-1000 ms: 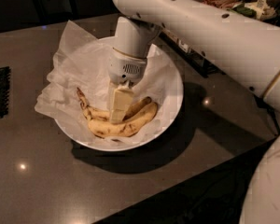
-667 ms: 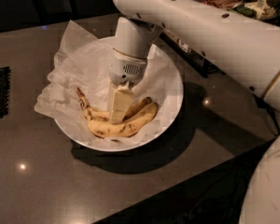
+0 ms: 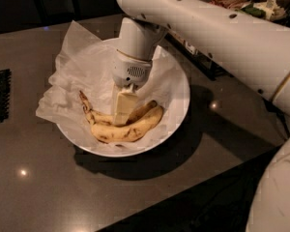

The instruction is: Pick banana from white bowl

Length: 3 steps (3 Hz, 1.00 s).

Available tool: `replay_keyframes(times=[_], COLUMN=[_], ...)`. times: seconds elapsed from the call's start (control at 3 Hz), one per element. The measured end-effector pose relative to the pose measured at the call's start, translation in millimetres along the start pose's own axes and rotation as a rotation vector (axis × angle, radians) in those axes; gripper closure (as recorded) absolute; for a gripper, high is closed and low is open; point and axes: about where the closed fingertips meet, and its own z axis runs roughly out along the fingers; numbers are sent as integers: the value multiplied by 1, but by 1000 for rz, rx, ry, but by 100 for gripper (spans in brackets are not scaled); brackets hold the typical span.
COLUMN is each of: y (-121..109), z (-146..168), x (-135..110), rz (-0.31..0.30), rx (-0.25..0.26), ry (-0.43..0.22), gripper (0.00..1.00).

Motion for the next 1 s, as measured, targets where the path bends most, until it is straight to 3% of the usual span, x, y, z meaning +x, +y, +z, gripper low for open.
replay_keyframes(times=[0.33,0.67,1.0], y=[-2,-2,-2], z=[1,0,0], x=[4,5,5], rz=[13,16,16], rx=[5,3,3], ry=[-11,-15,-15], gripper=[69,66,48])
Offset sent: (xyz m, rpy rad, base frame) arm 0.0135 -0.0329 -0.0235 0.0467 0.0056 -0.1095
